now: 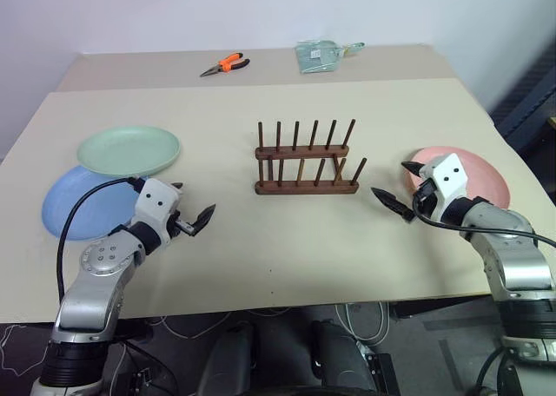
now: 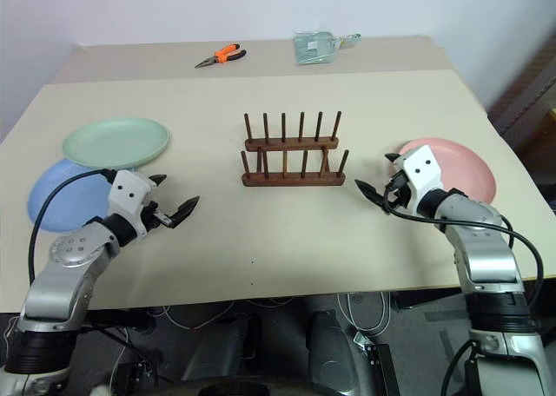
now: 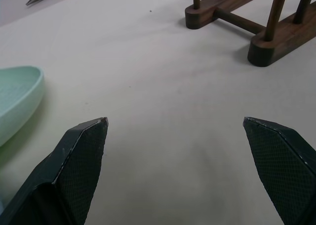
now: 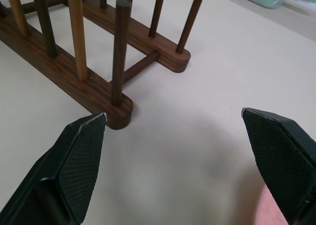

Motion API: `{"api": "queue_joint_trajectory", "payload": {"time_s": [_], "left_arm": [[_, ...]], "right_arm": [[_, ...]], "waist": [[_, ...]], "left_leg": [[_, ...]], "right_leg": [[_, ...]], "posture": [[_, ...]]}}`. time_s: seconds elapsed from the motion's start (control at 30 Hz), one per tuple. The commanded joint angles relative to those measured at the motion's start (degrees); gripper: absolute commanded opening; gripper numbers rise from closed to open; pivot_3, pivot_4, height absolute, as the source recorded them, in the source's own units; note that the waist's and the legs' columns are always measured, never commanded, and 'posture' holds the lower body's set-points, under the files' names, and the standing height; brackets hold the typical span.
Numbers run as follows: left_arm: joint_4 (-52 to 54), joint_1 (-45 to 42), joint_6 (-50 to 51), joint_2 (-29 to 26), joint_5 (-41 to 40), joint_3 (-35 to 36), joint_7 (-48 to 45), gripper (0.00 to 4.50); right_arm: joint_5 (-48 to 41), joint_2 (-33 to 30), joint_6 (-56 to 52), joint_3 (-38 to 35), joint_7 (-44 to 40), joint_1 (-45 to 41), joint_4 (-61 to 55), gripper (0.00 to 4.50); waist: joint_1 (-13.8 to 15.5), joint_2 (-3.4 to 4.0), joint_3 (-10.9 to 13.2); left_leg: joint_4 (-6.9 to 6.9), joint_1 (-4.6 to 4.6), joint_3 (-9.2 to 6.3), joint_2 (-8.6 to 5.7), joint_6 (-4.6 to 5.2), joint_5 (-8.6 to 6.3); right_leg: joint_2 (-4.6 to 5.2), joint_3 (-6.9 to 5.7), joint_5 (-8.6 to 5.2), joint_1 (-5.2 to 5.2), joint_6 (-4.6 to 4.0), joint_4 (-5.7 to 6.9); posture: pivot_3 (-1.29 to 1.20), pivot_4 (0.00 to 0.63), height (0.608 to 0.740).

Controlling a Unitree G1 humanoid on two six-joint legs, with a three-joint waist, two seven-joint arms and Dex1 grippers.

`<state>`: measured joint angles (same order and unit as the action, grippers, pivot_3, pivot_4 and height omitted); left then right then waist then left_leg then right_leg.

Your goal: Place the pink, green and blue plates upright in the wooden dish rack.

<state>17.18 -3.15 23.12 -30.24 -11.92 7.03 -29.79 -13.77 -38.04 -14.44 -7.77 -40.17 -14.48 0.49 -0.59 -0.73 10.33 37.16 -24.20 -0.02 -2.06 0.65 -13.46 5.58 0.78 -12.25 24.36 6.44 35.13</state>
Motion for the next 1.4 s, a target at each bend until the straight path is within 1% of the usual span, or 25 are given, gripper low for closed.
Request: {"api": "queue_joint_trajectory", "payload": {"time_s": [0.03,0.23,0.4,0.47,0.53,0.6,0.67,0.73,0.93,1.03,1.1,1.13,1.2,1.3,1.4], "left_arm": [[0.3,-0.7,-1.8,0.5,-0.3,-0.1,-0.2,4.5],[-1.7,-0.1,-3.2,0.9,-1.3,-0.5,-2.4,4.5],[-5.2,-3.5,-3.2,0.1,-3.3,-3.0,-8.7,4.5],[-9.5,-6.8,-4.4,-1.0,-2.1,-6.2,-13.1,4.5],[-17.1,-13.1,-6.6,-1.1,0.1,-10.9,-18.0,4.5],[-23.2,-17.5,-8.8,-0.9,1.3,-13.3,-20.8,4.5],[-32.0,-24.1,-11.7,1.7,2.7,-16.1,-23.6,4.5],[-39.0,-28.8,-14.0,3.7,3.7,-17.6,-25.3,4.5],[-56.6,-38.1,-22.5,8.6,8.3,-20.9,-29.0,4.5],[-62.7,-42.0,-24.6,12.1,9.1,-21.2,-30.1,3.66],[-63.6,-41.9,-26.2,12.3,9.6,-21.2,-31.2,2.63],[-63.6,-41.6,-26.7,12.2,9.9,-21.1,-31.6,2.19],[-62.1,-40.3,-27.3,11.9,10.0,-20.9,-32.3,1.15],[-57.9,-38.0,-25.8,11.2,8.6,-20.3,-34.7,1.15],[-48.5,-33.8,-22.5,9.9,6.4,-20.5,-37.6,1.15]], "right_arm": [[0.6,1.1,1.9,0.2,0.7,-2.3,0.3,4.49],[0.8,2.2,1.7,1.2,0.2,-4.4,2.7,4.49],[-1.0,2.5,-0.7,1.2,-1.4,-4.4,1.0,4.49],[-0.8,2.9,-1.3,1.0,-0.3,-3.5,-0.9,4.49],[-1.6,3.1,-2.7,0.5,0.1,-0.9,-4.3,4.49],[-1.7,3.4,-3.6,0.4,0.9,1.2,-7.3,4.49],[-1.2,3.8,-4.4,-0.4,3.0,4.1,-10.4,4.49],[-1.0,4.1,-5.2,-0.9,4.7,6.1,-13.0,4.49],[-0.7,4.6,-6.8,-2.6,8.5,12.0,-19.5,4.49],[-0.8,3.9,-6.9,-5.0,9.6,14.7,-21.2,4.5],[-0.8,3.7,-7.0,-5.2,9.7,14.9,-21.4,4.5],[-0.7,3.7,-7.0,-5.0,9.6,14.8,-21.3,4.5],[-0.4,3.5,-6.7,-4.7,9.6,14.1,-20.4,4.5],[0.0,3.4,-6.5,-4.3,9.6,13.0,-19.4,4.5],[0.4,3.0,-5.8,-4.4,9.0,12.7,-18.1,4.5]], "waist": [[-0.1,0.0,0.0],[0.0,0.0,0.0],[0.1,0.0,0.0],[0.1,0.0,0.0],[0.4,0.01,0.0],[0.7,0.0,0.0],[1.0,0.01,0.0],[1.2,0.0,0.0],[1.3,-0.02,0.0],[1.5,-0.04,0.0],[1.4,-0.05,0.0],[1.2,-0.05,0.0],[1.0,-0.04,-0.1],[0.9,-0.04,-0.1],[0.9,-0.03,-0.1]], "left_leg": [[0.0,0.0,0.0,0.0,0.0,0.0],[0.0,0.0,0.0,-0.02,0.0,0.0],[0.0,0.0,0.0,-0.02,0.0,0.0],[0.01,0.0,0.0,-0.03,0.0,0.0],[0.01,-0.01,0.0,-0.04,0.0,0.0],[0.03,-0.03,-0.02,-0.07,0.0,0.0],[0.02,-0.05,-0.02,-0.1,0.01,0.0],[0.07,-0.08,-0.02,-0.1,0.02,0.0],[0.11,-0.09,-0.03,-0.1,0.04,0.0],[0.21,-0.12,-0.04,-0.13,0.12,-0.05],[0.28,-0.14,-0.03,-0.15,0.18,-0.08],[0.28,-0.14,-0.02,-0.15,0.2,-0.09],[0.27,-0.11,-0.01,-0.12,0.2,-0.1],[0.27,-0.08,-0.02,-0.09,0.2,-0.1],[0.26,-0.08,-0.02,-0.09,0.2,-0.1]], "right_leg": [[0.0,0.0,0.0,0.0,0.0,0.0],[-0.03,0.0,0.0,0.0,0.0,0.01],[-0.02,-0.01,0.0,0.0,0.0,0.01],[-0.02,-0.02,0.0,0.0,0.0,0.01],[-0.04,-0.03,0.0,0.0,0.0,0.01],[-0.08,-0.07,0.01,0.0,0.01,0.02],[-0.06,-0.07,0.02,0.01,0.03,0.01],[-0.09,-0.09,0.11,0.01,0.19,0.01],[-0.1,-0.1,0.13,0.0,0.23,0.02],[-0.08,-0.14,0.1,-0.06,0.28,0.01],[-0.07,-0.13,0.09,-0.08,0.3,0.01],[-0.07,-0.12,0.09,-0.08,0.31,0.01],[-0.09,-0.11,0.1,-0.08,0.31,0.04],[-0.11,-0.11,0.1,-0.08,0.31,0.09],[-0.1,-0.09,0.09,-0.08,0.31,0.08]], "posture": [[0.0,0.15,0.738],[0.0,0.15,0.738],[0.0,0.15,0.738],[0.0,0.15,0.738],[0.0,0.15,0.738],[0.0,0.15,0.738],[0.0,0.15,0.738],[0.0,0.15,0.738],[0.0,0.15,0.738],[0.0,0.15,0.738],[0.0,0.15,0.738],[0.0,0.15,0.738],[0.0,0.15,0.738],[0.0,0.15,0.738],[0.0,0.15,0.738]]}}
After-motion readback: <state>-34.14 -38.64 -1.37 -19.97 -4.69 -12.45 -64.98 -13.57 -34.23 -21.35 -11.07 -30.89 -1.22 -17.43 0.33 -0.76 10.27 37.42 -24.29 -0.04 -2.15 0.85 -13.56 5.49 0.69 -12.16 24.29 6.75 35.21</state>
